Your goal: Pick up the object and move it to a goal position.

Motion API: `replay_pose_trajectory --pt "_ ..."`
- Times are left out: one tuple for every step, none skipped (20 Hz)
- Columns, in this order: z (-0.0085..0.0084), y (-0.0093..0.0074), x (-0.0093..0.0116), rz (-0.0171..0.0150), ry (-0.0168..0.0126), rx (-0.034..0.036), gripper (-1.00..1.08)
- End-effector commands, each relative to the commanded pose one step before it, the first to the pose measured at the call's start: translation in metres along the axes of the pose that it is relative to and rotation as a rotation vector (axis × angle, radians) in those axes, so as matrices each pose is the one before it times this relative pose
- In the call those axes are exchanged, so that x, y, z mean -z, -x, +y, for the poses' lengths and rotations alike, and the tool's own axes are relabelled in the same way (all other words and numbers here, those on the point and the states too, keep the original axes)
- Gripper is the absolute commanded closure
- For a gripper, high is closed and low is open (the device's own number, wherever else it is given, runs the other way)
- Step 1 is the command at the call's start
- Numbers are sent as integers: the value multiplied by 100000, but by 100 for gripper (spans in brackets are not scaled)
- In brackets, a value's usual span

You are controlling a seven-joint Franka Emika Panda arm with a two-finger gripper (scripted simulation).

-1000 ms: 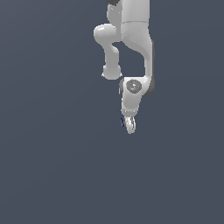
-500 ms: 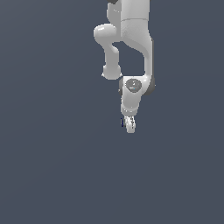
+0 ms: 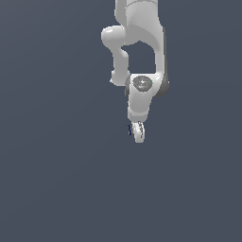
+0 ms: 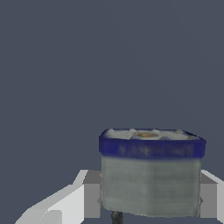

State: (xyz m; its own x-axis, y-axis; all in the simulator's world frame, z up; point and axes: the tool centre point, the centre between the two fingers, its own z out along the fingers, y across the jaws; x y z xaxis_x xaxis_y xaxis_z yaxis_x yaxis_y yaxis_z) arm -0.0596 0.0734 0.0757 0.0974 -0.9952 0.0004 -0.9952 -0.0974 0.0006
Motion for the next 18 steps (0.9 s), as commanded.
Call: replay_pose_trajectory --pt "-819 -785 2135 91 -68 -89 108" --pt "-359 -328 923 0 0 0 108" --pt "-373 -349 944 61 12 -29 108" --pt "-382 -347 974 0 0 0 108" --pt "-389 -356 975 63 10 -26 108" --pt "-387 -347 975 0 0 0 108" --pt "-389 -348 965 65 9 -20 108" --pt "-388 -343 965 0 0 0 108" --pt "-388 -341 959 0 0 0 108" --pt "-388 -338 954 0 0 0 108" --pt "-389 -336 948 0 0 0 108" --pt "-391 -312 939 67 8 14 108" --pt "-390 -330 937 0 0 0 108" --pt "-390 -328 930 0 0 0 108" --pt "-391 -325 924 0 0 0 108" --pt "-391 -288 913 -29 -2 63 108" --pt "-379 -309 880 0 0 0 108" --pt "-367 -296 844 0 0 0 108"
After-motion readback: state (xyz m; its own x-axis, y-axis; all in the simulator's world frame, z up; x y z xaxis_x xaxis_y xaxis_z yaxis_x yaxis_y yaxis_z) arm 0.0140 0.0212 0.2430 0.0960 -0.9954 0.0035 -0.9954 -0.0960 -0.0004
